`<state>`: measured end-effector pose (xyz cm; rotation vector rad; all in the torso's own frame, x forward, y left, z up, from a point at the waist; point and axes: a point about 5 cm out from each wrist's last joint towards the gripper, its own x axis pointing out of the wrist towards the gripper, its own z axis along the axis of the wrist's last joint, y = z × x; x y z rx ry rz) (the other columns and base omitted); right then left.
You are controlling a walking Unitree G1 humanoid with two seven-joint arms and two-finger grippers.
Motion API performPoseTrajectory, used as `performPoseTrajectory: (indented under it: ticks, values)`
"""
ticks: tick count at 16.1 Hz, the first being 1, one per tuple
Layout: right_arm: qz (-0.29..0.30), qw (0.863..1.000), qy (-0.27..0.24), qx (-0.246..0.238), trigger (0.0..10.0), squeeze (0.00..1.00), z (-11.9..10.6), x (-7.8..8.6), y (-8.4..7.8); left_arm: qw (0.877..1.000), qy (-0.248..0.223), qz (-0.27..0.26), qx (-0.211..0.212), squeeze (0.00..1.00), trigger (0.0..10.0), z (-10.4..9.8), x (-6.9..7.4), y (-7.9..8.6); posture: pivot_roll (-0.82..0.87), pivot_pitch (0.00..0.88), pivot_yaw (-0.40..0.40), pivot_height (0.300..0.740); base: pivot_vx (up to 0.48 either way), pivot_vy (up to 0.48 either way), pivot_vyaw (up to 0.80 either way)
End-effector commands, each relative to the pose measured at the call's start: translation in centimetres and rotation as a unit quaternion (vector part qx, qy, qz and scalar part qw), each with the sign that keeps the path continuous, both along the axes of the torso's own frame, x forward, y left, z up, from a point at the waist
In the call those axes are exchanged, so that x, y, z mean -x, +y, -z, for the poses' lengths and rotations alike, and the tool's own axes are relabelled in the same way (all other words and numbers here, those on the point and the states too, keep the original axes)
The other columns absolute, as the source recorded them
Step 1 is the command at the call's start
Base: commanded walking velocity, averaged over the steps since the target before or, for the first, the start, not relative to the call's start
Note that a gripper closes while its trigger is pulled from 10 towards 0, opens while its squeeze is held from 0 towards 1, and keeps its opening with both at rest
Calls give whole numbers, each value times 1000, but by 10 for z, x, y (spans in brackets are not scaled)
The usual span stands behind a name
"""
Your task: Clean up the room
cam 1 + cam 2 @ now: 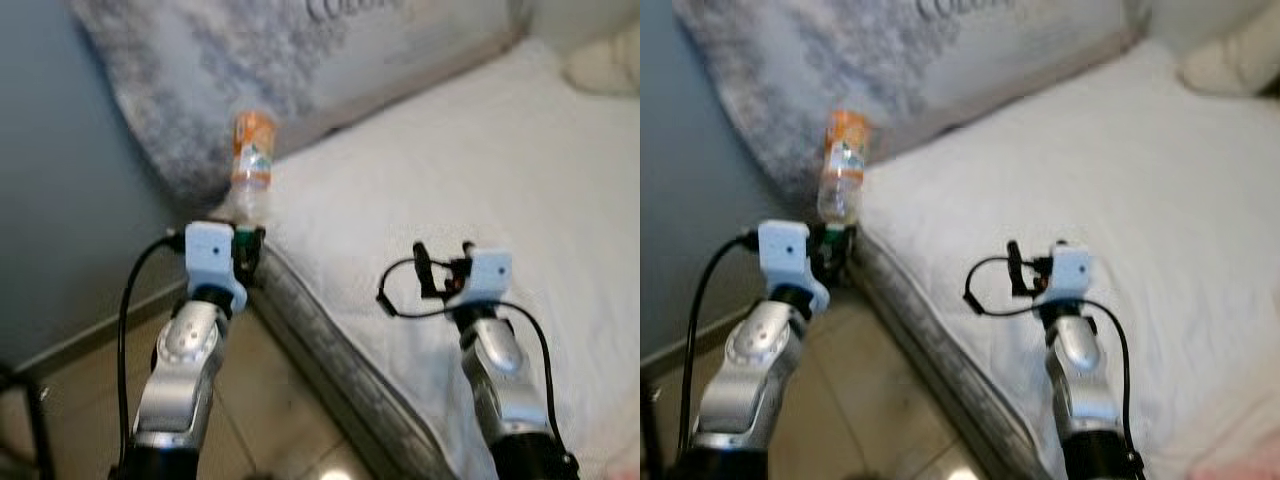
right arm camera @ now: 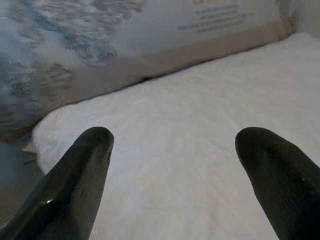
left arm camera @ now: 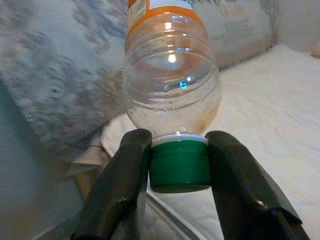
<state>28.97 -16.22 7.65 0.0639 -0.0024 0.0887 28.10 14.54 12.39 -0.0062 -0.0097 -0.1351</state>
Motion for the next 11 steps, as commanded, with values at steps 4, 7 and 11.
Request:
performPoseTrajectory:
  ticks: [4, 7, 11]
  values:
    - [-13, 1000, 2, -10, 10000, 0, 0, -1, 7, 999, 7, -28, -27, 0, 10000, 1, 0, 7, -116, 0, 67, 740, -431, 0, 595]
    - [-14, 1000, 4, -10, 10000, 0, 1, -1, 5, 999, 9, -24, -32, 0, 10000, 2, 0, 5, -115, 0, 66, 740, -454, 0, 594]
    - [-19, 1000, 8, -7, 10000, 0, 3, -1, 6, 999, 13, -28, -26, 0, 10000, 4, 0, 5, -110, 0, 62, 740, -343, 0, 597]
